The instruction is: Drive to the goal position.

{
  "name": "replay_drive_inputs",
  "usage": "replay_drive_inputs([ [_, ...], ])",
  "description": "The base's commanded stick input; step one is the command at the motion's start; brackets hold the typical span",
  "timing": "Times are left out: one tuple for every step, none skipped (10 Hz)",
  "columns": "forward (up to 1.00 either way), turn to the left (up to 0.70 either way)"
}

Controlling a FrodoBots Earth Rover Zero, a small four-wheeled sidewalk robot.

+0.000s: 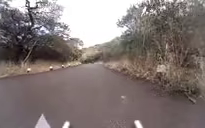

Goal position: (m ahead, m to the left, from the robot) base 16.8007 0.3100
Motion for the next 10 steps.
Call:
replay_drive_inputs([
  [0.50,0.00],
  [0.50,0.00],
  [0.50,0.00],
  [0.50,0.00],
  [0.50,0.00],
  [0.50,0.00],
  [0.50,0.00],
  [0.50,0.00],
  [0.50,0.00],
  [0.50,0.00],
])
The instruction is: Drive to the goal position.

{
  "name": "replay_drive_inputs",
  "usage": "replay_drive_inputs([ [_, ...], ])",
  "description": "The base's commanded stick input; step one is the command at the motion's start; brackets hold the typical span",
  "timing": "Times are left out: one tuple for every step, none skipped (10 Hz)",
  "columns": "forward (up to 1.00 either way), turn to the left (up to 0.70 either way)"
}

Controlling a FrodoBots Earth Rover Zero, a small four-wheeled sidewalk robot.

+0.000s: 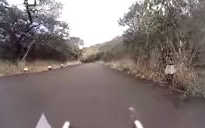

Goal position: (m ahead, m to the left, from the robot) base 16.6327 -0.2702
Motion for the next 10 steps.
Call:
replay_drive_inputs([
  [0.50,0.00],
  [0.50,0.00],
  [0.50,0.00],
  [0.50,0.00],
  [0.50,0.00],
  [0.50,0.00],
  [0.50,0.00],
  [0.50,0.00],
  [0.50,0.00],
  [0.50,0.00],
])
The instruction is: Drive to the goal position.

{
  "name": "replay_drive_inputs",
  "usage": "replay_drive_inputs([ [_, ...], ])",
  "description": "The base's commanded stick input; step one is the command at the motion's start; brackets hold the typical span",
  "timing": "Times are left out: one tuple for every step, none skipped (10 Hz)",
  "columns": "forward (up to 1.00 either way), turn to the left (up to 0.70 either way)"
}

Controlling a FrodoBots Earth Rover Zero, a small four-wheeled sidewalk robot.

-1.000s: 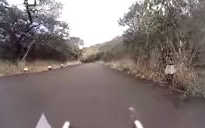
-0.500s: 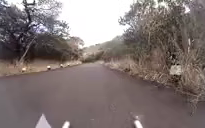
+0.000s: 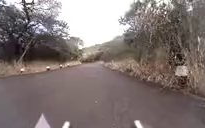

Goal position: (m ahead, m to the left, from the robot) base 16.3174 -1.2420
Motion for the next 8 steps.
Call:
replay_drive_inputs([
  [0.50,0.00],
  [0.50,0.00],
  [0.50,0.00],
  [0.50,0.00],
  [0.50,0.00],
  [0.50,0.00],
  [0.50,0.00],
  [0.50,0.00],
])
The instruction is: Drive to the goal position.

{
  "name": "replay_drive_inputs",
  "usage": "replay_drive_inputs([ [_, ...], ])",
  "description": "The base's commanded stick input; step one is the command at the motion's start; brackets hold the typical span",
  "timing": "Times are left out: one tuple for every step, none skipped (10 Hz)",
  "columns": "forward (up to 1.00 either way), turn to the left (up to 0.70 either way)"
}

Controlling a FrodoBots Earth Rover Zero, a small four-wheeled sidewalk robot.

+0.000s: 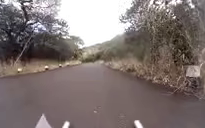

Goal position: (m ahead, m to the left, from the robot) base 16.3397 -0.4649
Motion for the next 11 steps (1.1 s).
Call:
replay_drive_inputs([
  [0.50,0.00],
  [0.50,0.00],
  [0.50,0.00],
  [0.50,0.00],
  [0.50,0.00],
  [0.50,0.00],
  [0.50,0.00],
  [0.50,0.00],
  [0.50,0.00],
  [0.50,0.00],
  [0.50,0.00],
])
